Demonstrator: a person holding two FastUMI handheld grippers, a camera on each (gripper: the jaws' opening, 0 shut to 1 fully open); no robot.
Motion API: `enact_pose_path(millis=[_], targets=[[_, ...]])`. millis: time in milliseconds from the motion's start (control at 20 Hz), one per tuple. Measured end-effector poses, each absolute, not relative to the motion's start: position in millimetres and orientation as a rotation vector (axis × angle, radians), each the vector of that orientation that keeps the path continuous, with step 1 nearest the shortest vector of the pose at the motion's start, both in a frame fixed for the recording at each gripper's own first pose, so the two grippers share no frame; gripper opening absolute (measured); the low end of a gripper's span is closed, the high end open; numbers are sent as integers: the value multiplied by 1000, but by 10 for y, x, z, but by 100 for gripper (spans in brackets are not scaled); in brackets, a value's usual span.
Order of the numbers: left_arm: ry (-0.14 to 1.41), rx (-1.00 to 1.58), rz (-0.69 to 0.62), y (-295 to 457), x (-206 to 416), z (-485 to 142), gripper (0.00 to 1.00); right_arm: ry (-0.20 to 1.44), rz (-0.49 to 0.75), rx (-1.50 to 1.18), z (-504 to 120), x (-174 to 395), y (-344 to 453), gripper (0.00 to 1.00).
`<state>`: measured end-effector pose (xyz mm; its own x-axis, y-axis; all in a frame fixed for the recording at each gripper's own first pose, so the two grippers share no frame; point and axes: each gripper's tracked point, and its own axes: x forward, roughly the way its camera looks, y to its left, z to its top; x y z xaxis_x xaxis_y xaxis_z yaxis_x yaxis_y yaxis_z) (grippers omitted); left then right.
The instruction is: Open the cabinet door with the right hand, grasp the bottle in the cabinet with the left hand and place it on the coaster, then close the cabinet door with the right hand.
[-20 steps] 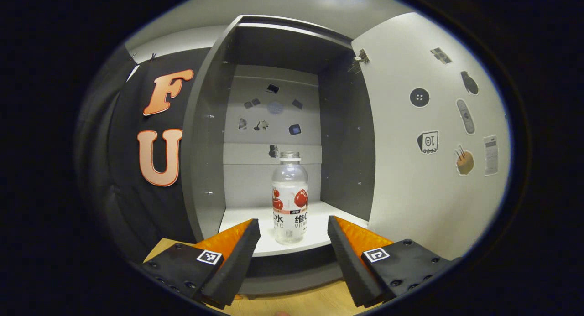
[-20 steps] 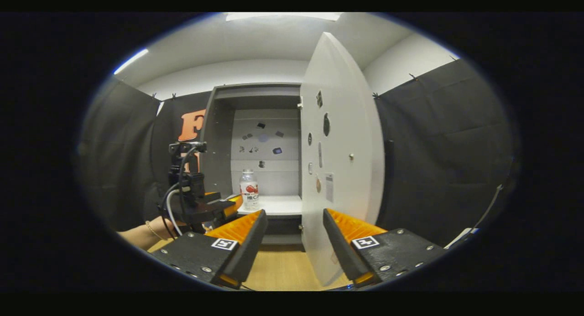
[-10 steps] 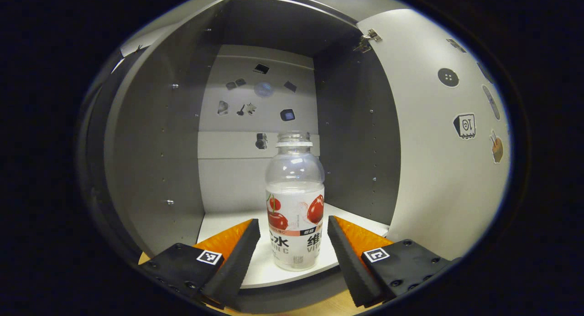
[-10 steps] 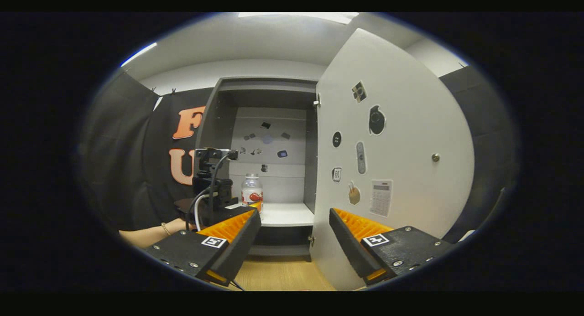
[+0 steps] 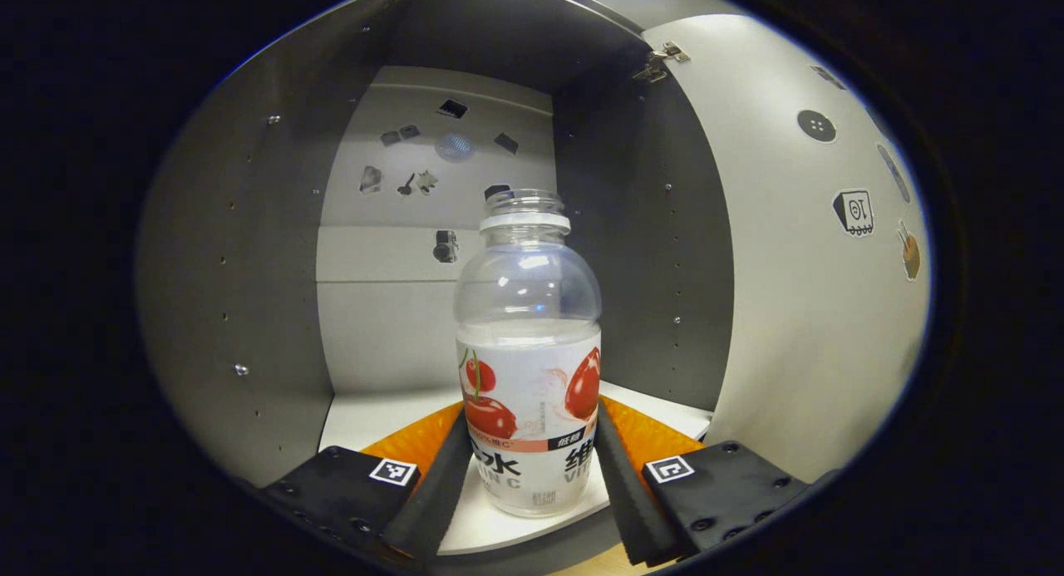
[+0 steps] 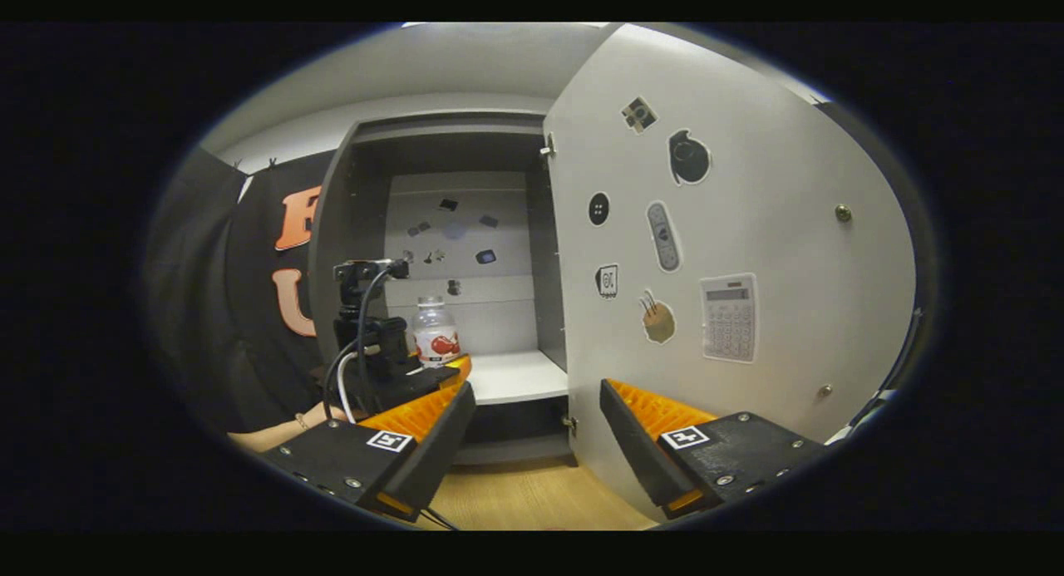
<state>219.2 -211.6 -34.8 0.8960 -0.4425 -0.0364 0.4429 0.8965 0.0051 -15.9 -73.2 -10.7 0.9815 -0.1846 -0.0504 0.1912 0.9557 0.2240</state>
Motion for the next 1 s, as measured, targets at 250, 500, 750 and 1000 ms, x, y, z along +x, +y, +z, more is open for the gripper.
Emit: enact_pose_path(millis=[250, 500, 750, 1000], targets=[[-20, 43, -447, -2081, 2039, -160, 83, 12, -184, 166, -43, -276, -747, 93], [-79, 42, -403, -1920, 1552, 30, 82, -5, -108, 136, -2, -535, -665, 93], [-91, 28, -330, -1657, 900, 85, 83, -20, -11, 125, 8, -875, -577, 93], [-77, 17, -243, -1313, 326, -14, 84, -42, 74, 124, 22, -1208, -478, 93]])
